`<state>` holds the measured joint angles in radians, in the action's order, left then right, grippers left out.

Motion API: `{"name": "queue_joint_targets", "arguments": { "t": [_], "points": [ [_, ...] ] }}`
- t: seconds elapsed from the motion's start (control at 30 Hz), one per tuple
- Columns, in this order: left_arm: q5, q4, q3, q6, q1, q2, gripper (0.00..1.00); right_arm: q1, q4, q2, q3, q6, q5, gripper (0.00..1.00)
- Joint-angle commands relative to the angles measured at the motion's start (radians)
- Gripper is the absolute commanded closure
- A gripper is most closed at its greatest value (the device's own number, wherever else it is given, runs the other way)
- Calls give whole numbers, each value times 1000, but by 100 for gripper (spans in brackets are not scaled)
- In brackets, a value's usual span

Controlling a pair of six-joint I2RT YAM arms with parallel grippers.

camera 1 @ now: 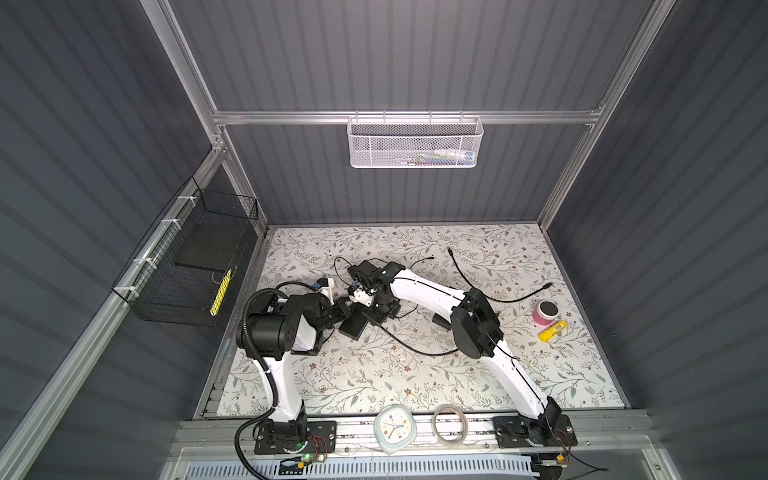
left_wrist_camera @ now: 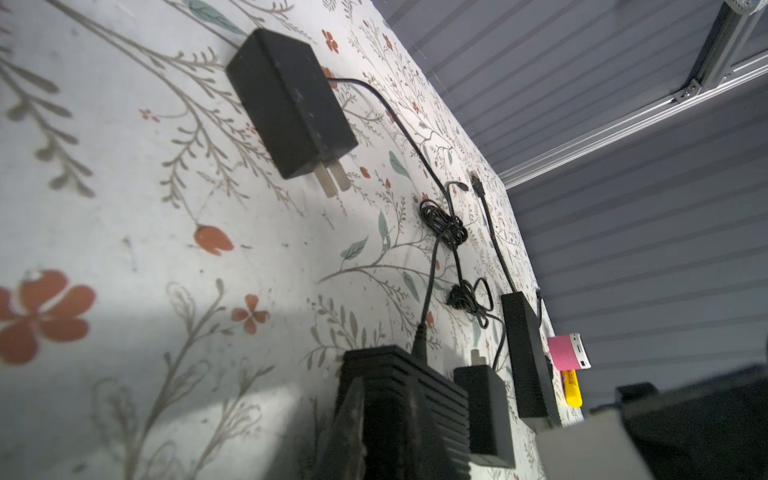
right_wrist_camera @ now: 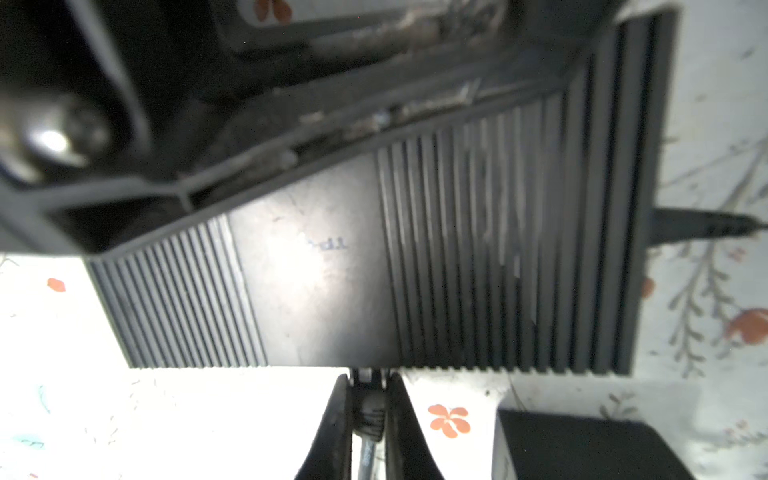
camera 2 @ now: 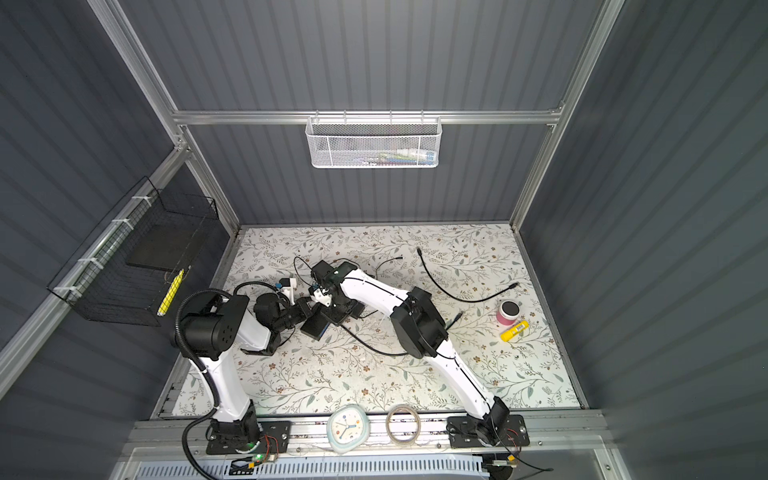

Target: Insert the plug into the switch port

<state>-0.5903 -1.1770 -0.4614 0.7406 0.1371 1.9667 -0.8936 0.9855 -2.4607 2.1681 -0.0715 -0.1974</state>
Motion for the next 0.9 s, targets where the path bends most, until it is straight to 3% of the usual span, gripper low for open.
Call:
{"name": "queue_joint_targets", "arguments": {
  "t": [0.0,0.3,0.53,0.87],
  "points": [
    [-214,336,93,20,122,97,82,-34,-480,118,-8,-14,-151,98],
    [-9,614,39,-7,108,57,77,-26,-512,239,-247,-1,-12,91],
    [54,702,-3,4,91,51,72,-20,-530,324,-425,33,44,69],
    [62,743,-23,-6,91,19,72,24,-632,552,-788,99,41,70]
  ]
}}
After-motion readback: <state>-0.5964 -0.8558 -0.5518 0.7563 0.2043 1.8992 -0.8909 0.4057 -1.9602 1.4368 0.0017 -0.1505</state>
